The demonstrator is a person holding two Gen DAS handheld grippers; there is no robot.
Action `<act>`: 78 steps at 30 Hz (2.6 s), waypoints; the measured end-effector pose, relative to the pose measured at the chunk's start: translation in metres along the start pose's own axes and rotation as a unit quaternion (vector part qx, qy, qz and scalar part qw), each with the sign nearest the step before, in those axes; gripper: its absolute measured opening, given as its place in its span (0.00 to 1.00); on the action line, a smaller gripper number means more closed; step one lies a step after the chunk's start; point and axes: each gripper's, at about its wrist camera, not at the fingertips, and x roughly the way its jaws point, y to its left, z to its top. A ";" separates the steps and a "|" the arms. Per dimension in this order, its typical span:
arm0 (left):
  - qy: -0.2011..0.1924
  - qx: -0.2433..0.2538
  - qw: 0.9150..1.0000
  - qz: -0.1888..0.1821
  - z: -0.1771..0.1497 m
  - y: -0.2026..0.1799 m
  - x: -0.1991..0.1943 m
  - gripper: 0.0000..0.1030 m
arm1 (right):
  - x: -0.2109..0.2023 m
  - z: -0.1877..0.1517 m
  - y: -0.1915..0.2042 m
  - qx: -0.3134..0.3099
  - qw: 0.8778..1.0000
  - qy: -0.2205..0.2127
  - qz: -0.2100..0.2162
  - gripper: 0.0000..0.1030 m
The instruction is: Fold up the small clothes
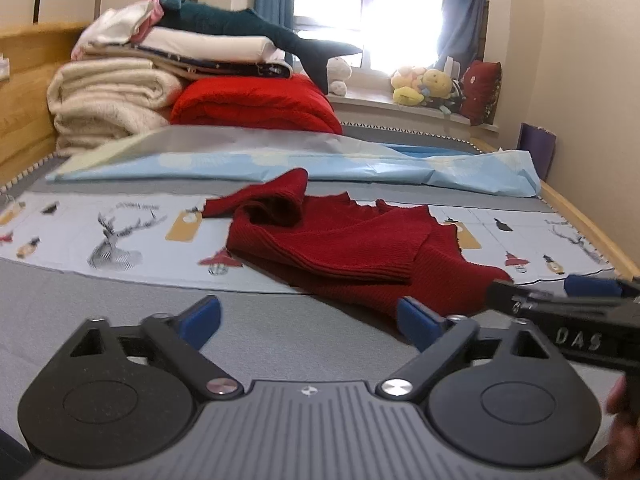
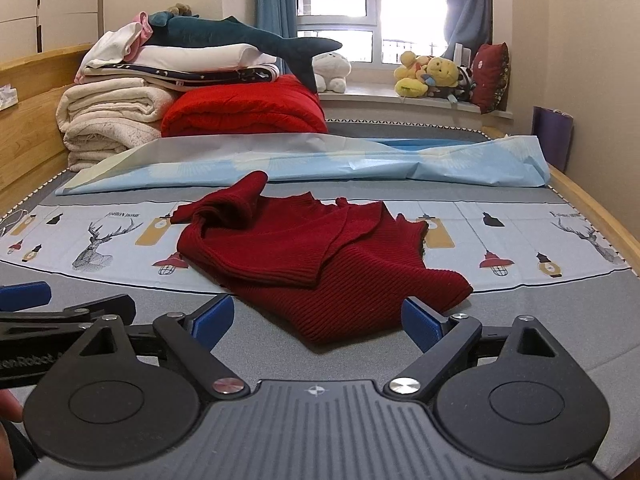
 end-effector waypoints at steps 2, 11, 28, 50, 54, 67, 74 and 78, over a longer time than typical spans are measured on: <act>-0.013 0.009 1.000 0.004 -0.001 -0.007 -0.003 0.76 | -0.004 0.005 -0.003 0.001 1.000 -0.011 0.003 0.77; -0.020 0.035 0.999 -0.008 -0.001 -0.003 0.003 0.47 | 0.003 0.072 -0.069 -0.020 0.995 -0.097 -0.024 0.60; 0.151 -0.165 0.972 -0.066 0.052 -0.018 0.224 0.43 | 0.011 0.061 -0.134 -0.015 0.993 -0.112 -0.028 0.49; 0.191 0.038 0.979 -0.058 0.086 0.122 0.208 0.10 | 0.049 0.069 -0.167 0.089 0.992 -0.073 -0.058 0.50; 0.221 0.145 0.964 0.018 0.056 0.186 0.185 0.09 | 0.060 0.068 -0.162 0.107 0.991 -0.055 -0.060 0.50; 0.311 0.093 0.946 -0.020 -0.001 0.264 0.195 0.11 | 0.159 0.027 -0.111 0.141 0.973 0.179 0.034 0.50; 0.322 0.047 0.945 -0.033 -0.013 0.273 0.197 0.12 | 0.205 0.003 -0.077 0.161 0.949 0.268 0.035 0.52; 0.337 0.039 0.940 -0.035 -0.019 0.275 0.206 0.27 | 0.218 -0.006 -0.073 0.176 0.939 0.295 0.032 0.51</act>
